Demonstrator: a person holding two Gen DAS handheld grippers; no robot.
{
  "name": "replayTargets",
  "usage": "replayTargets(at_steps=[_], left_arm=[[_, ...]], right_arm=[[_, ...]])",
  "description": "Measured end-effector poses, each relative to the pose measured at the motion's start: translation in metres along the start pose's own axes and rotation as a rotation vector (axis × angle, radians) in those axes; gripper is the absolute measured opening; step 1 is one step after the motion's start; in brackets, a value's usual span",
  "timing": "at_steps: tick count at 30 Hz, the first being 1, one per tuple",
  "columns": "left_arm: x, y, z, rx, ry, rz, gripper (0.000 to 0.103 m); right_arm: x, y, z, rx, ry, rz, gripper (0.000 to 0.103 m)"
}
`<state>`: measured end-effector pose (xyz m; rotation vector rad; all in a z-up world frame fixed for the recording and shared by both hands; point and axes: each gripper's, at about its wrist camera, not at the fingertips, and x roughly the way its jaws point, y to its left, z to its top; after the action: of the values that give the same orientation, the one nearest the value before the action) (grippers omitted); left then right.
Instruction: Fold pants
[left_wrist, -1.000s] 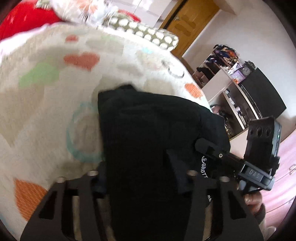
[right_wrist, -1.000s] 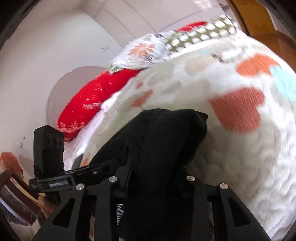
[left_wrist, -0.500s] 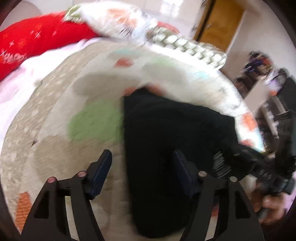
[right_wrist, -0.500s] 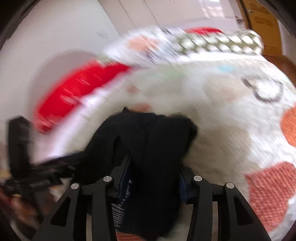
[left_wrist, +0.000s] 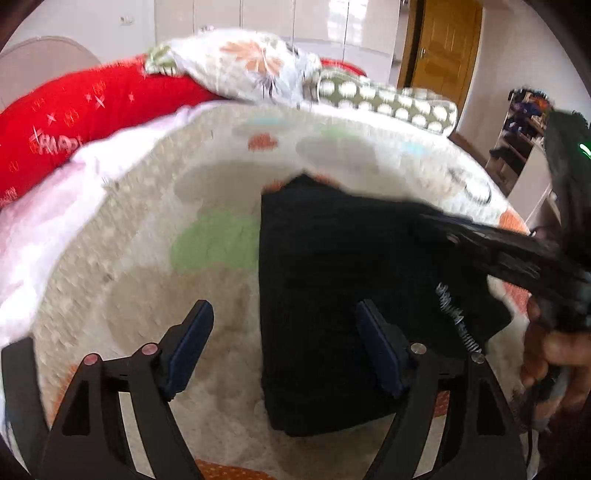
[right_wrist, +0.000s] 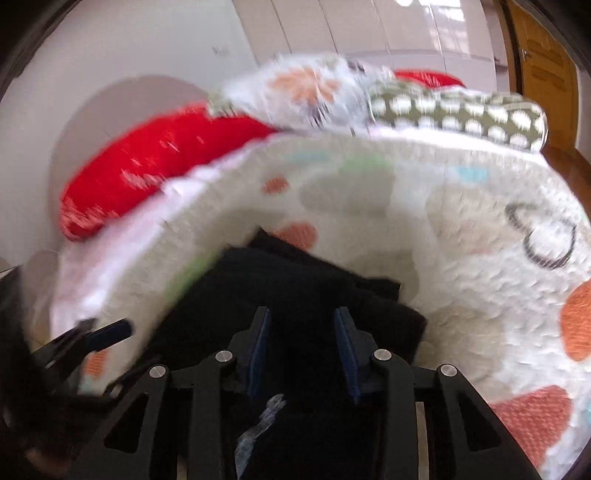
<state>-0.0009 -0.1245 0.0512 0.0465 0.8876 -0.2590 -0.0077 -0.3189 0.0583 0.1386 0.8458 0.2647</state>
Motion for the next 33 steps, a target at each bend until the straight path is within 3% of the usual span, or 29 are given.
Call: replayTargets(at_steps=[4,8,12,14,17,19,27,33], left_arm=[[0.006,0.003,-0.001,-0.045,-0.002,-0.03,0.086],[0.002,0.0,-0.002,-0.05,-0.004,-0.019,0.086],[-0.01,0.0,-0.006,-0.07,-0.022,-0.012,0.086],[-0.01,0.0,-0.008,-0.079,-0.028,-0.001,0.086],[-0.017,-0.004,-0.012,-0.077,-0.034,0.013,0.086],[-0.031,-0.007,-0.015,-0.061,-0.067,0.035,0.086],[-0.07,-0.004,-0.024,-0.075,-0.152,0.093,0.086],[-0.095,-0.011,-0.035,-0.043,-0.221,0.152,0.086]], right_arm=[[0.026,-0.007,-0.002,-0.013,-0.001,-0.035,0.036],[0.008,0.0,0.001,-0.034,0.019,-0.031,0.037],[-0.041,0.003,-0.023,-0.024,-0.047,-0.001,0.062],[-0.041,0.006,-0.043,-0.034,-0.003,-0.018,0.062],[-0.028,0.004,-0.066,-0.058,0.029,-0.108,0.063],[-0.035,-0.003,-0.064,0.002,0.035,-0.077,0.063],[-0.105,0.013,-0.064,-0.012,-0.137,-0.058,0.066],[-0.13,0.03,-0.074,-0.031,-0.2,-0.075,0.079]])
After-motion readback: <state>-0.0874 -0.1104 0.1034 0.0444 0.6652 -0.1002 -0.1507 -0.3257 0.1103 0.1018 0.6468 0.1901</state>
